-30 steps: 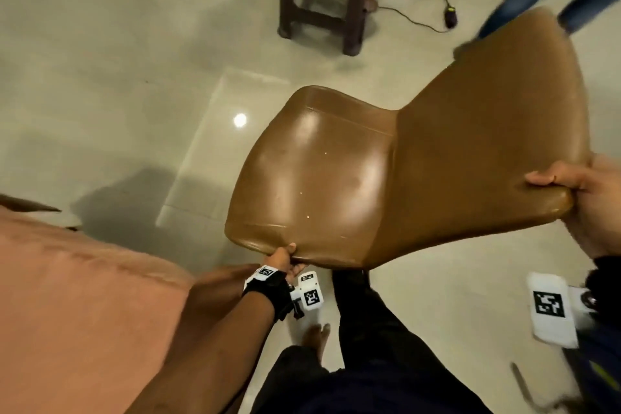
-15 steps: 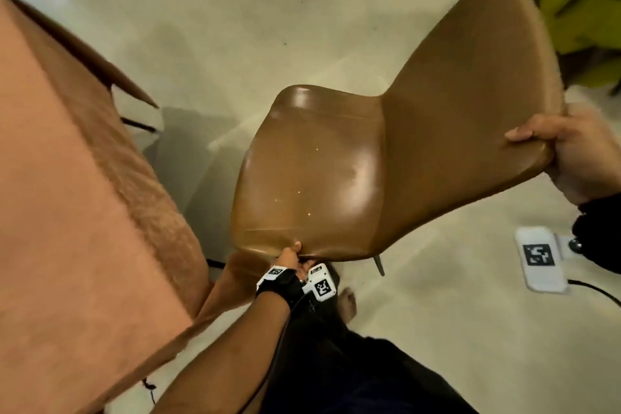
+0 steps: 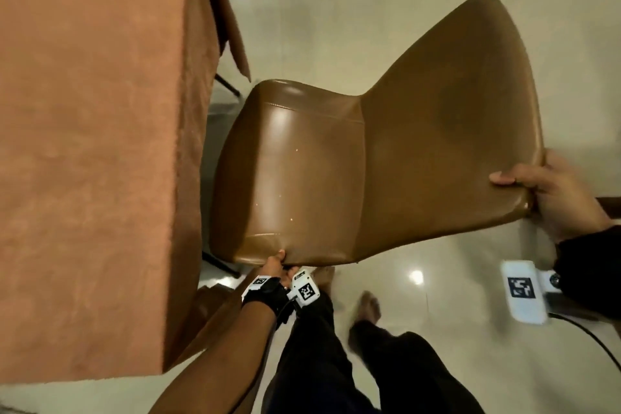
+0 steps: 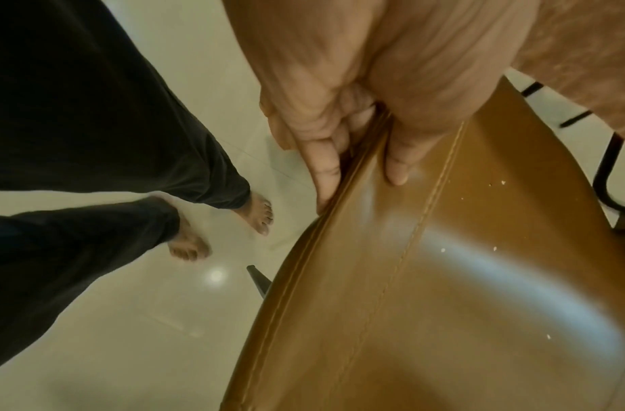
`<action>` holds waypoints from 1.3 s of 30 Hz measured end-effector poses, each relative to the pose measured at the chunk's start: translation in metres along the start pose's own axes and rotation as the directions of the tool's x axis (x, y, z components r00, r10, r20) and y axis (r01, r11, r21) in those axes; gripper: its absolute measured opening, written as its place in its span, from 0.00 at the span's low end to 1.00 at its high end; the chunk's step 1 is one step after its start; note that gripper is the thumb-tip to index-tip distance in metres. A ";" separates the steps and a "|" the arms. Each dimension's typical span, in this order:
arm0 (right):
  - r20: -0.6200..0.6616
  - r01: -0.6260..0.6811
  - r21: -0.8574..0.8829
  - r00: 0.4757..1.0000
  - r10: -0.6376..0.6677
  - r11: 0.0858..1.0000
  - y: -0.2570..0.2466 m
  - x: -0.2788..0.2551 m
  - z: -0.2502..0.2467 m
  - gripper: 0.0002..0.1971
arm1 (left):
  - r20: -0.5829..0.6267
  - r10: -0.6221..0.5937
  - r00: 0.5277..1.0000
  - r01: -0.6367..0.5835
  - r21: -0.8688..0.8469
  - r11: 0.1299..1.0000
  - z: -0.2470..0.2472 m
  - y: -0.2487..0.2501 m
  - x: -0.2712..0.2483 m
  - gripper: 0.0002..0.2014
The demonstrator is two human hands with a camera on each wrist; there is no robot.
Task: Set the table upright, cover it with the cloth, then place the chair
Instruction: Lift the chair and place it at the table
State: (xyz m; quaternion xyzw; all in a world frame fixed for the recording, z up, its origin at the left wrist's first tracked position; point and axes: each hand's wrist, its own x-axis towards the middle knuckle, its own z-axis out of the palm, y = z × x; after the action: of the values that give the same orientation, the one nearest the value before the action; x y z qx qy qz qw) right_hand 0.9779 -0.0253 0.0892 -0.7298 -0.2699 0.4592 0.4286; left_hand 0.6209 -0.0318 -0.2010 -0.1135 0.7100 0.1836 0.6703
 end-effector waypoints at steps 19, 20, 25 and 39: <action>0.298 0.136 0.040 0.944 -0.142 0.990 -0.015 0.111 0.055 0.19 | -0.173 0.230 0.958 -0.284 -0.434 0.855 0.011 0.035 0.002 0.06; 0.289 0.141 0.058 0.945 -0.152 0.988 -0.014 0.111 0.057 0.22 | -0.184 0.236 0.954 -0.294 -0.434 0.852 0.011 0.037 0.002 0.06; 0.277 0.170 0.073 0.943 -0.183 0.983 -0.004 0.117 0.063 0.14 | -0.201 0.235 0.951 -0.304 -0.467 0.830 0.012 0.047 0.019 0.06; 0.319 0.128 0.028 0.939 -0.130 0.991 0.011 0.116 0.113 0.19 | -0.172 0.180 0.969 -0.242 -0.488 0.838 -0.002 0.093 0.056 0.06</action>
State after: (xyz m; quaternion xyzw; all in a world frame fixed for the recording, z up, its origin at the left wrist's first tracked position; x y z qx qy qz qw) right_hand 0.9264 0.1040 0.0051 -0.6250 -0.3813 0.5433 0.4109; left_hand 0.5774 0.0562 -0.2464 -0.2169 0.6837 0.4289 0.5492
